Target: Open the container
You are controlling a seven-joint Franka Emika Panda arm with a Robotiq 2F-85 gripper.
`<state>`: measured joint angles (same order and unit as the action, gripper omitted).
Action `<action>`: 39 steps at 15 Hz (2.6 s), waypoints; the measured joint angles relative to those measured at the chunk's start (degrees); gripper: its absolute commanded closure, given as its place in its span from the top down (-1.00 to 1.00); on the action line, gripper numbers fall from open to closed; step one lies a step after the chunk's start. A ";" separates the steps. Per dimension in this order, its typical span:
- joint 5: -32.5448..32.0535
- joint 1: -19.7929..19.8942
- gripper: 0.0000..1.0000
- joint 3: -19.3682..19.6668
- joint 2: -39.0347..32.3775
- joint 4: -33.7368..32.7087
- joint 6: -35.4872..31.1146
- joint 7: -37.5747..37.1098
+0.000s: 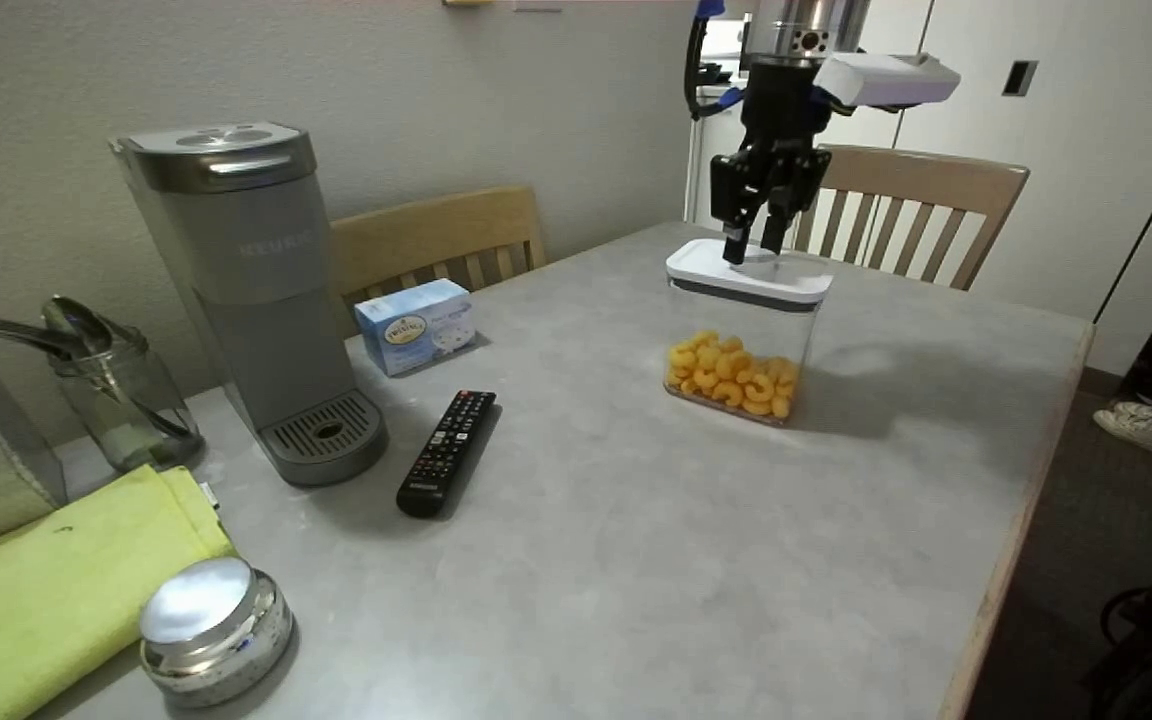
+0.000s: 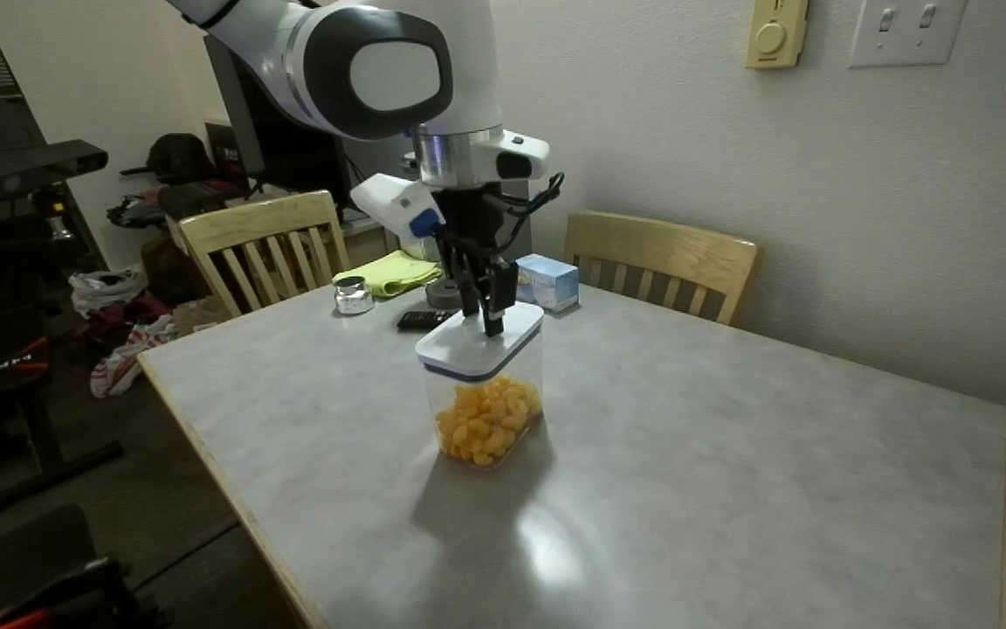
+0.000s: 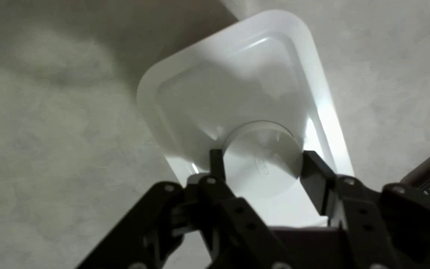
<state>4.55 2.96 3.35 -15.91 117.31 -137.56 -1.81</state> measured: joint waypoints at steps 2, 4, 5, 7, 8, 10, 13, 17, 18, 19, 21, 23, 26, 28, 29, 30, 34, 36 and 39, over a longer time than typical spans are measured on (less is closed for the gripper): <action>0.06 0.01 -0.43 0.00 0.00 0.00 -0.01 0.00; 0.12 0.02 -0.43 0.00 0.00 0.00 -0.04 0.00; 0.13 0.02 -0.43 0.00 0.00 0.00 -0.08 0.00; 0.13 0.02 -0.43 0.00 0.00 0.00 -0.13 0.00; 0.13 0.02 -0.43 0.00 0.00 -0.01 -0.13 0.00; 0.12 0.02 -0.43 0.00 0.04 -0.14 -0.13 -0.01; 0.02 -0.04 -0.43 0.00 0.46 -0.79 -0.13 -0.01; -0.21 -0.18 -0.43 -0.03 1.31 -2.57 -0.13 -0.01; -0.26 -0.24 -0.43 -0.05 1.62 -2.91 -0.13 -0.01; -0.28 -0.31 -0.43 -0.08 1.97 -3.17 -0.12 -0.01; -0.30 -0.46 -0.43 -0.16 2.40 -3.71 -0.11 -0.01; -0.30 -0.62 -0.43 -0.18 2.57 -4.20 -0.10 -0.01; -0.79 -0.68 -0.43 -0.13 2.64 -4.58 -0.10 -0.01; -1.39 -0.59 -0.43 0.06 2.65 -4.72 -0.10 -0.02; -1.91 -0.51 -0.43 0.20 2.65 -4.78 -0.10 -0.02; -2.51 -0.45 -0.43 0.45 2.65 -4.81 -0.10 -0.02; -5.54 0.16 -0.43 2.14 2.65 -4.84 -0.10 -0.02; -7.06 0.91 -0.43 3.32 2.69 -4.85 -0.19 -0.01; -7.93 2.67 -0.43 4.83 2.91 -4.85 -1.07 1.18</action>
<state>-3.38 5.63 8.18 -13.00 112.46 -138.63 -0.64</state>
